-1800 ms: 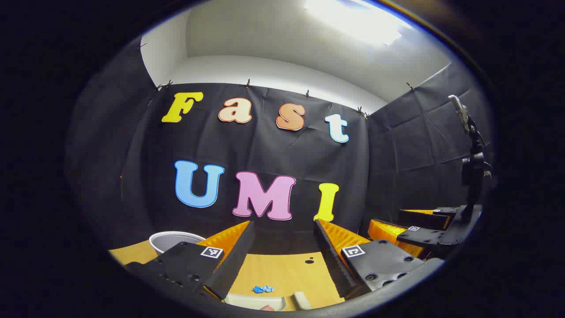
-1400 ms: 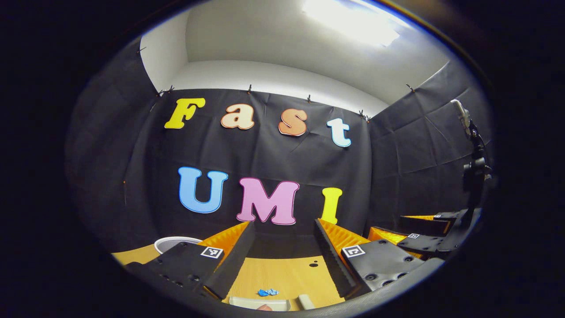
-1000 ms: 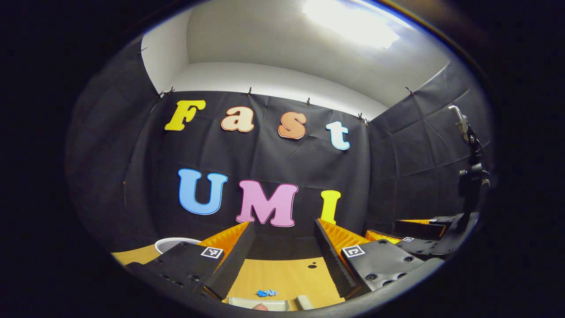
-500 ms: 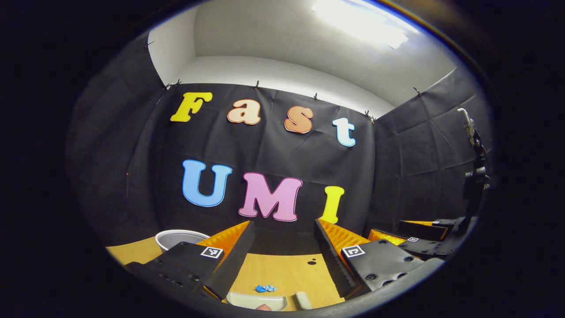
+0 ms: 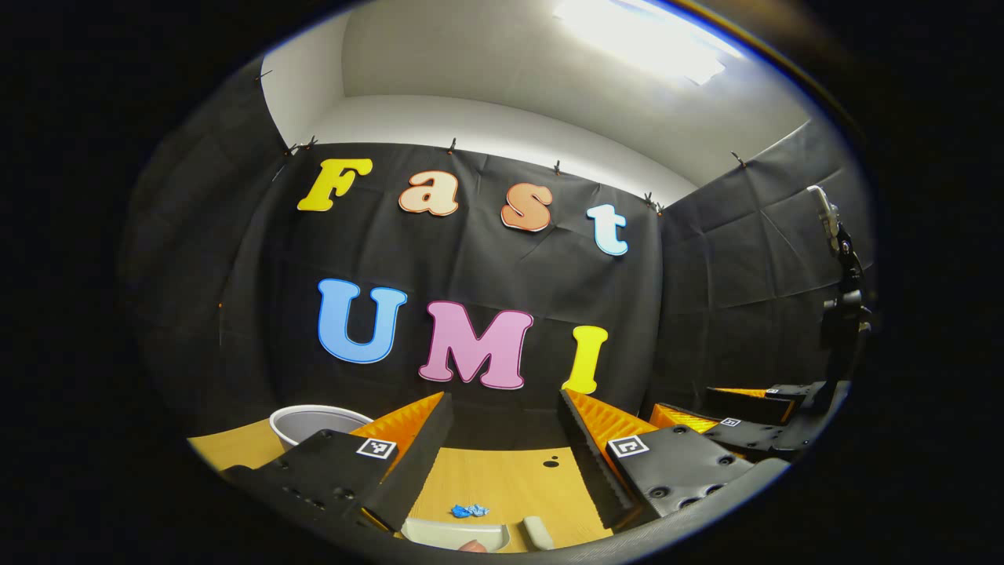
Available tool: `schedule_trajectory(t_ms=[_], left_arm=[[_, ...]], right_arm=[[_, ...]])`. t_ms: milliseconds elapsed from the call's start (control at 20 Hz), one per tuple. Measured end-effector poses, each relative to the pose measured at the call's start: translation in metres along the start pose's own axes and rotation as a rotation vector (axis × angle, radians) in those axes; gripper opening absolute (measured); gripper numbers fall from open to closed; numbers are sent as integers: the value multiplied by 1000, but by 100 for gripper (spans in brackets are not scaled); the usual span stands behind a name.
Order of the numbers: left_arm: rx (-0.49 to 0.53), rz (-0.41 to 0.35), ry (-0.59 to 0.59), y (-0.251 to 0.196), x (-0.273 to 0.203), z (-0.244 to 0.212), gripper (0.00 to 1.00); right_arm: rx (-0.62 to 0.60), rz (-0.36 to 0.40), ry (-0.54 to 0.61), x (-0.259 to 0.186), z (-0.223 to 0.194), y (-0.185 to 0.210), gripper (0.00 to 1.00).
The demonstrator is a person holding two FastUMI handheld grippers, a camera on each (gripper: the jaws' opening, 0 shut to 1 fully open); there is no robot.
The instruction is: Pick up the small broom and dustpan from the desktop, sweep the trash into the dustpan with the broom, and then empty the trash into the garbage bin.
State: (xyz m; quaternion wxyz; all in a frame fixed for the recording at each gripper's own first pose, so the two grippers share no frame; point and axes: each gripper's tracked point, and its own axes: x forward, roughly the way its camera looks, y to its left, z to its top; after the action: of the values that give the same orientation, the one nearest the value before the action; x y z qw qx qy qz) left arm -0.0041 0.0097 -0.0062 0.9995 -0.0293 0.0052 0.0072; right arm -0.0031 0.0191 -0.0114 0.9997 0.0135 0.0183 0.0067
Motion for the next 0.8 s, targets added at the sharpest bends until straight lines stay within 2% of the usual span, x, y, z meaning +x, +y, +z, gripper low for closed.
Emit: schedule_trajectory(t_ms=[300, 450, 600, 750, 800], left_arm=[[-7, 5, 29, 5, 4, -12, 80], [-45, -4, 81, 10, 5, -28, 81], [-59, 1, 112, 20, 4, -40, 81], [-64, -28, 168, 15, 4, -64, 81], [-78, -34, 189, 13, 4, -72, 81]], right_arm=[[2, 6, 23, 6, -10, 6, 99], [11, 12, 48, 9, -17, 10, 99], [29, 22, 102, 12, -32, 15, 99], [80, 33, 189, 10, -57, 19, 99], [92, 34, 223, 9, -68, 18, 96]])
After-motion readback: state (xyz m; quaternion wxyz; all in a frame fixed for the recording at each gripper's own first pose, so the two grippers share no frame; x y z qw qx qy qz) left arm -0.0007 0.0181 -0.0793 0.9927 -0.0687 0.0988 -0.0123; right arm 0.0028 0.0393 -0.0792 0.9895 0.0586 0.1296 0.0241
